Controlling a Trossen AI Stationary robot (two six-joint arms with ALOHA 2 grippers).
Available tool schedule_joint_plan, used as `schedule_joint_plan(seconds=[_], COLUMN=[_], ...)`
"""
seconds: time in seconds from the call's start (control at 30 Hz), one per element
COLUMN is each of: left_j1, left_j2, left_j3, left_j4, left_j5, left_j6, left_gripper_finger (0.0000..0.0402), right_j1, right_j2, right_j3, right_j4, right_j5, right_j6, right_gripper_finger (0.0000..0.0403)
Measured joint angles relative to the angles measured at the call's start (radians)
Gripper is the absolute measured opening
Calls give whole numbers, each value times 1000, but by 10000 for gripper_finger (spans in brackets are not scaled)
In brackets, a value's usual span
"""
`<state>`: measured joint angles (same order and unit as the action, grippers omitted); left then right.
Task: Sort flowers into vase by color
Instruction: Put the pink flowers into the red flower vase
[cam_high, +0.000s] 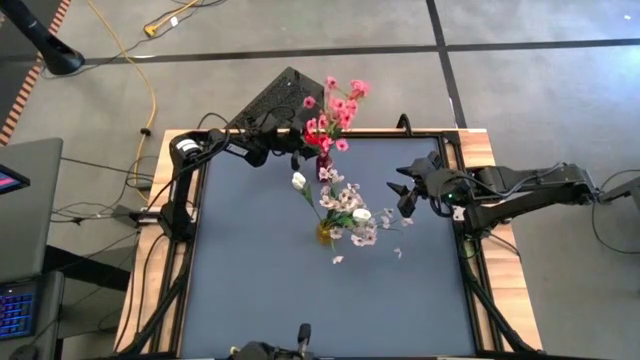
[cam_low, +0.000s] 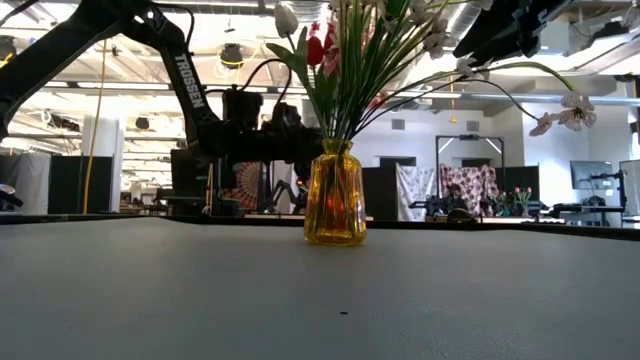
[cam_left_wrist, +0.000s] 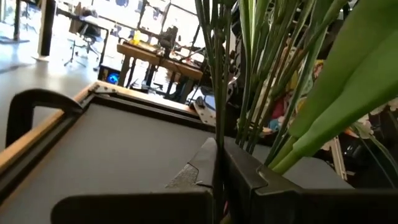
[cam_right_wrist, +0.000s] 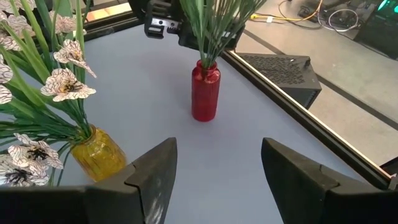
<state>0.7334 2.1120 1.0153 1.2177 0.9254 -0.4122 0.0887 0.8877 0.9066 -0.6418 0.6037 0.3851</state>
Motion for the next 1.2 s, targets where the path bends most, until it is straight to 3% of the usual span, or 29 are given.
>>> schedule_joint_plan(seconds=[0.63,1.0,1.2], left_j1=[6,34,28], left_j2=[0,0,0], left_j3=[0,0,0], left_j4=[-61,-64,-64], left_j5=[14,51,92], left_j6=[-1,-35,-42], left_gripper_finger=[3,76,93], right_j1=[0,0,0], right_j2=[0,0,0], right_j3=[0,0,0], right_j4=[0,0,0], right_j5=[-3,-3,-3], right_j6=[0,0,0], right_gripper_finger=[260,260,260])
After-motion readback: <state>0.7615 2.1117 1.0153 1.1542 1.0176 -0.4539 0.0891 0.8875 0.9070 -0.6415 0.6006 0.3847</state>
